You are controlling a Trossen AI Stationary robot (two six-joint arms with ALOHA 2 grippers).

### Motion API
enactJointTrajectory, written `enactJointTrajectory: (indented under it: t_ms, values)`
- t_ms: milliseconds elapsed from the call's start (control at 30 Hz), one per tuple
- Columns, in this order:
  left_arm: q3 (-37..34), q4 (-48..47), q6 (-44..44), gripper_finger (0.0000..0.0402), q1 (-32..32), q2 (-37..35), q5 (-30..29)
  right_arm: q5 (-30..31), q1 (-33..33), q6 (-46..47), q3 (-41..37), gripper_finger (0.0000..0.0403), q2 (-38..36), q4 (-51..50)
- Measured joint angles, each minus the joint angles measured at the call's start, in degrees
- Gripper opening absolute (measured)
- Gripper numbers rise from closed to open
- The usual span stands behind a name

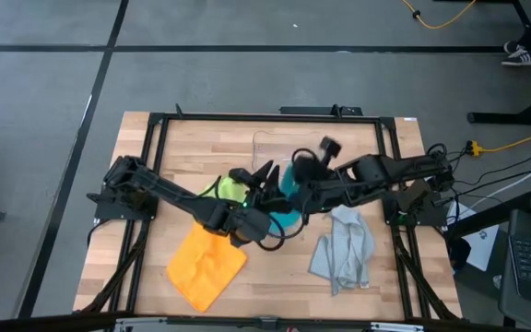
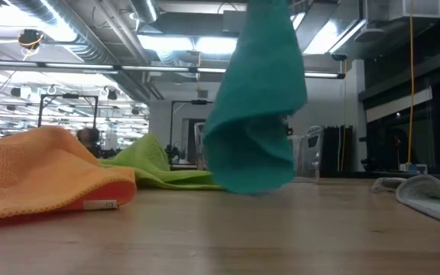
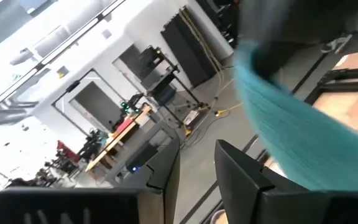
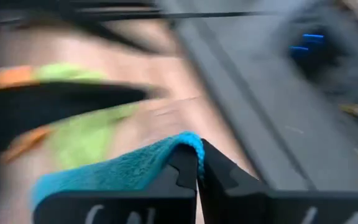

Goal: Fold microfiber towels
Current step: Fold the blue towel

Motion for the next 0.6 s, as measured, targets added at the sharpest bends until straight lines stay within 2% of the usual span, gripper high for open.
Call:
enactJointTrajectory:
  t_ms: [100,333,467,600]
  values:
    - [0.0,0.0,0.2,0.0093,-0.8,0.0,0.1,6.8,0.0,7.3,0.0,0.0,0.0,-2.1]
    - [0.0,-1.3,0.2,0.0093,-0.6,0.0,0.8,9.6,-0.1,18.1,0.0,0.0,0.0,0.6]
    - [0.0,-1.8,0.2,0.0093,0.7,0.0,5.8,9.6,-0.3,22.0,0.0,0.0,0.0,2.1]
    - [0.0,-1.8,0.0,0.0093,2.0,0.0,10.5,9.8,-0.3,20.7,0.0,0.0,-0.1,3.4]
